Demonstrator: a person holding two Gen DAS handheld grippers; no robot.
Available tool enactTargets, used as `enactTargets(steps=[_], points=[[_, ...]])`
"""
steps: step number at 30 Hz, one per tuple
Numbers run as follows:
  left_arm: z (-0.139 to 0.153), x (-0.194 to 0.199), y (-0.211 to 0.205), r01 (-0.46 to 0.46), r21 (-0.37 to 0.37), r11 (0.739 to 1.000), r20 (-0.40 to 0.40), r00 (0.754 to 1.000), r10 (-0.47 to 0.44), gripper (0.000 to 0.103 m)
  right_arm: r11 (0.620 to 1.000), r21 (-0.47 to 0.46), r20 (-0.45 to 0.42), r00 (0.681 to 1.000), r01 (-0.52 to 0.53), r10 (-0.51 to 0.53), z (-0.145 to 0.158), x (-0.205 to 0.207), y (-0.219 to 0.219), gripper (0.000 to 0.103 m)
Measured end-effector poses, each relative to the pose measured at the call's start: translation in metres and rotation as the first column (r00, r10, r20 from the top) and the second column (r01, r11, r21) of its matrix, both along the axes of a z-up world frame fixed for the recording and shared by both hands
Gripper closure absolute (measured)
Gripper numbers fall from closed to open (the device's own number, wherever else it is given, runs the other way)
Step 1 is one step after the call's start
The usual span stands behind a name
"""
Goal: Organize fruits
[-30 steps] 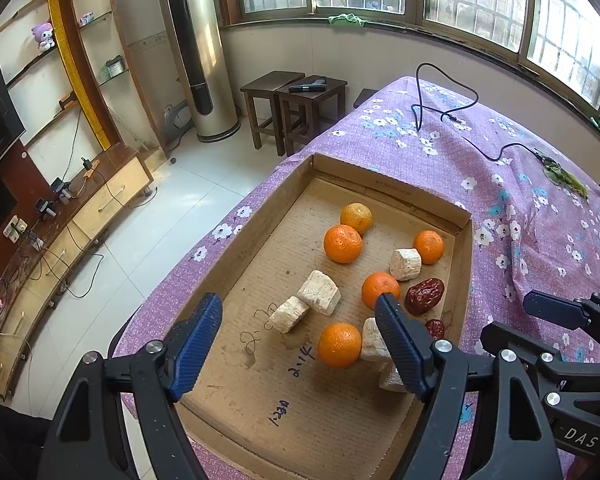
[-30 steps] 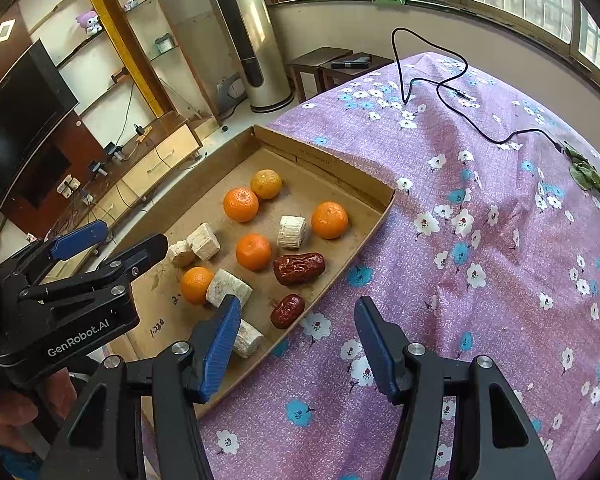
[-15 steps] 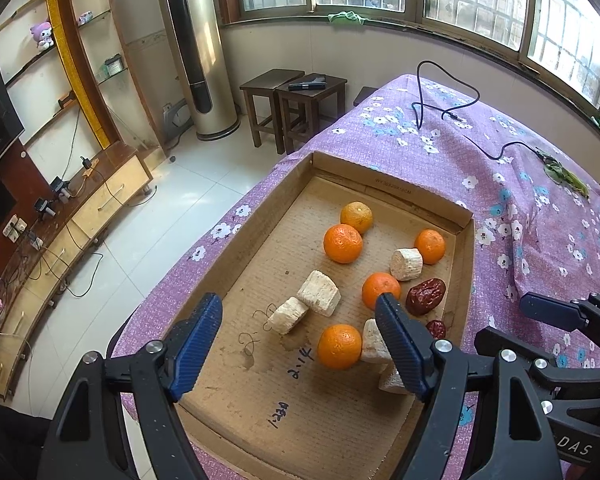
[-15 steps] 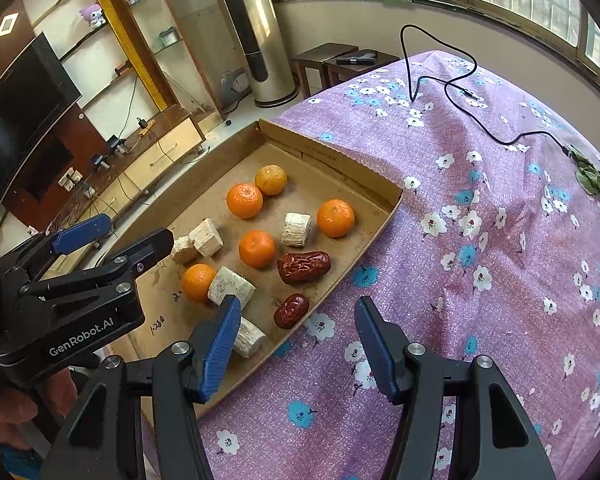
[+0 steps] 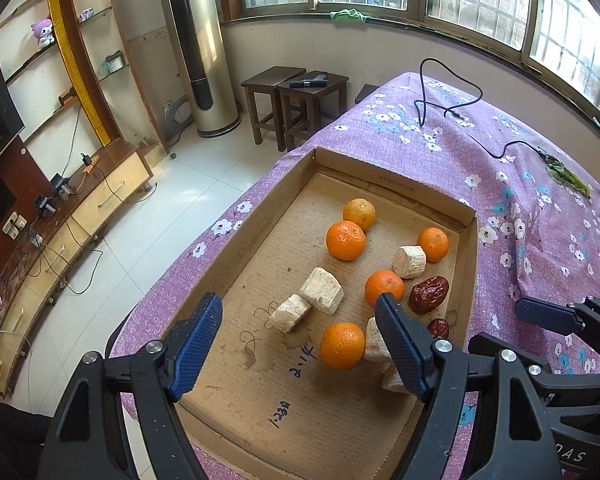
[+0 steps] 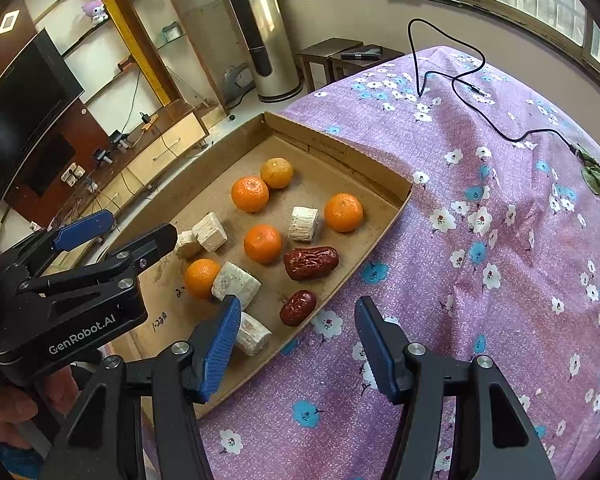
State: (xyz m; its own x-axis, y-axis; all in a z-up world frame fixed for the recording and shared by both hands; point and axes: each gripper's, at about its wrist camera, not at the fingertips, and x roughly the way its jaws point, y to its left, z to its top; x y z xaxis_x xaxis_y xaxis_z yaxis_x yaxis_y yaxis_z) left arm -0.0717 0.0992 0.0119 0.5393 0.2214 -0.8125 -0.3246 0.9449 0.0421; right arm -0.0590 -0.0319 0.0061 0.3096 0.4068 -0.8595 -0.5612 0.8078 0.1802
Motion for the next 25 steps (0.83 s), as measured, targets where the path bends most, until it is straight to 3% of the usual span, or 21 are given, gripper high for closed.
enactTargets(steps=[16,25], points=[[-0.005,-0.001,0.0,-0.001,0.013,1.0,0.015,1.0,0.001,0.025,1.0,-0.004,-0.011,1.0,0.005,-0.005,-0.004,0.002,-0.002,0.039],[0.004,0.021,-0.043,0.122,0.014,0.992,0.024,0.992,-0.122,0.025,0.988,0.002,0.012,0.987,0.157,-0.157,0.0,0.01,-0.058,0.039]])
